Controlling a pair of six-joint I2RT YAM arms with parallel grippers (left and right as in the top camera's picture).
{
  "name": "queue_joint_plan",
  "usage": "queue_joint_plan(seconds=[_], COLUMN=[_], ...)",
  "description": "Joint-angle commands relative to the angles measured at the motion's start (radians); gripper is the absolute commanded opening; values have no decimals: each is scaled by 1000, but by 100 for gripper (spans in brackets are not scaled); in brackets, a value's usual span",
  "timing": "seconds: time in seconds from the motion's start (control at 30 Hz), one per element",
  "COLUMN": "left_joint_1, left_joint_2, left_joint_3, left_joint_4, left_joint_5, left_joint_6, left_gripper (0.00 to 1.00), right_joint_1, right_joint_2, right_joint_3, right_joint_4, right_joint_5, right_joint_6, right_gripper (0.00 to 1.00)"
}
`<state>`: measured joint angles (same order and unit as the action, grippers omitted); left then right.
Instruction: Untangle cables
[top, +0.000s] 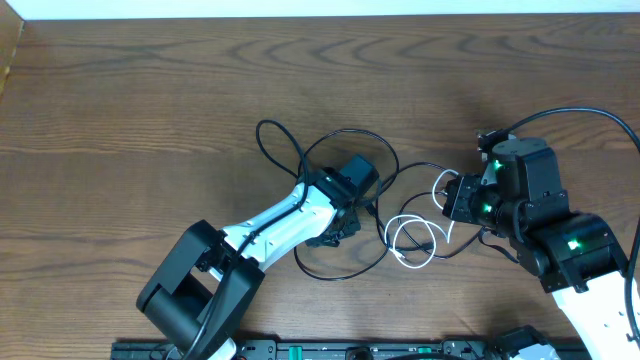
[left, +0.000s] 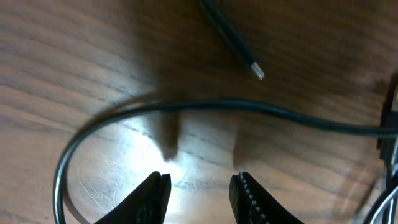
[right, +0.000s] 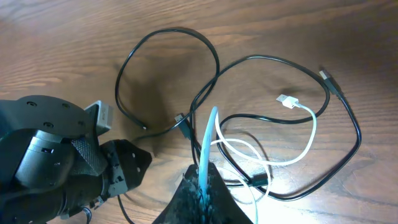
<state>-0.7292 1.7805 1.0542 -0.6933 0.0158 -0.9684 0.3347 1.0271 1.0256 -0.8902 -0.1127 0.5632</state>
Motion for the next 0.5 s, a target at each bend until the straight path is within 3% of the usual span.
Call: queue_joint_plan(seconds=[0.0,0.3,0.47], left_joint_1=[3,4,22], left_joint_2=[12,12,-20], left_joint_3=[-7,-7,44], left_joint_4=[0,-1,-48], left_joint_5=[-93,-181,-181], left_joint_6=[-2,0,114], left_gripper=[38,38,37], right_joint_1=[1,1,1], right_joint_2=[-1,-1,-1], right_joint_3=[7,7,7], right_joint_4=[0,0,0], right_joint_5=[-3,-3,-2], right_joint_6=[4,4,4], right_gripper=[1,1,1])
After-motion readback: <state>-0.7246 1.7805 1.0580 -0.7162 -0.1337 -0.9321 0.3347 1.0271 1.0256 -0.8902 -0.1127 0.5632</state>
